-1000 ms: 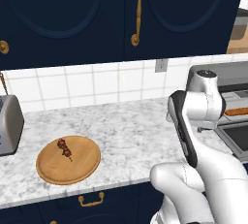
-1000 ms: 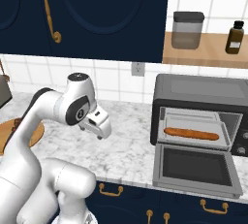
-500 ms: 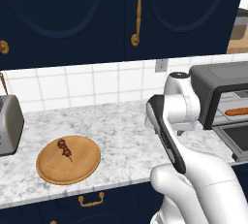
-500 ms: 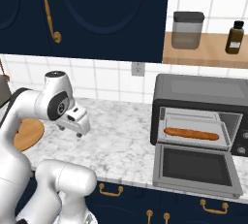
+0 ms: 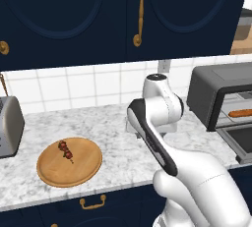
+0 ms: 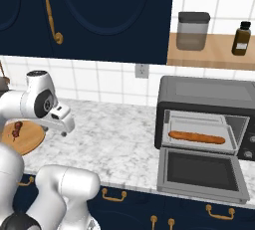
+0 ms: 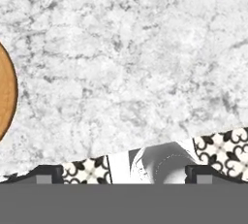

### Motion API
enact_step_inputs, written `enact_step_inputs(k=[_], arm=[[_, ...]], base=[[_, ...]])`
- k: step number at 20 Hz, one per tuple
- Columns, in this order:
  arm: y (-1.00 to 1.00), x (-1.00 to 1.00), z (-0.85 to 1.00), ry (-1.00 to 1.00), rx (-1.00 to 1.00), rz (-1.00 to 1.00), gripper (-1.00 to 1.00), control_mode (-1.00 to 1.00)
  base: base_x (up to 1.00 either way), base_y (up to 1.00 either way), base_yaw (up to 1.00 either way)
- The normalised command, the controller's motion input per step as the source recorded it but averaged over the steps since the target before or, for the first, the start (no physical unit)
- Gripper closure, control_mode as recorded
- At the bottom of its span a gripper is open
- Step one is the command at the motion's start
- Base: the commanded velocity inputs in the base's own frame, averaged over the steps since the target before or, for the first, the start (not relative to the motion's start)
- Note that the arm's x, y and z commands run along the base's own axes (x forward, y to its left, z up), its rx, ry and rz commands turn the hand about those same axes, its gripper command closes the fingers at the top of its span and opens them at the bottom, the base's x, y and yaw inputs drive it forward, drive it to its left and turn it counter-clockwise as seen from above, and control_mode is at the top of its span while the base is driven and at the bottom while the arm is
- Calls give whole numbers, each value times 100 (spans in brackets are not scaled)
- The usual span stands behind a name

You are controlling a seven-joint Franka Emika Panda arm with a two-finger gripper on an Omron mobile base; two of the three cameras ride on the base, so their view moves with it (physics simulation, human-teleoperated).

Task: Pick up the kebab skewer and baguette bread, and place them inside the toaster oven. Close the toaster oven door and start by setting the timer.

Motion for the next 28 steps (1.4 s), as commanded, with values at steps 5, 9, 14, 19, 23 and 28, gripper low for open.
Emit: enact_step_inputs(k=[5,9,14,19,23,28], arm=[[56,31,-5,0,0,22,-100,-100],[50,13,-7,0,0,28,-100,-100],[61,9,-1,3,0,16,-100,-100],[59,12,-5,0,0,9,-100,-100],[40,20,-3,0,0,4,-100,-100],[43,18,-16,0,0,5,-100,-100]], base=[[0,0,0],[0,0,0],[0,0,0],[0,0,0],[0,0,0],[0,0,0]])
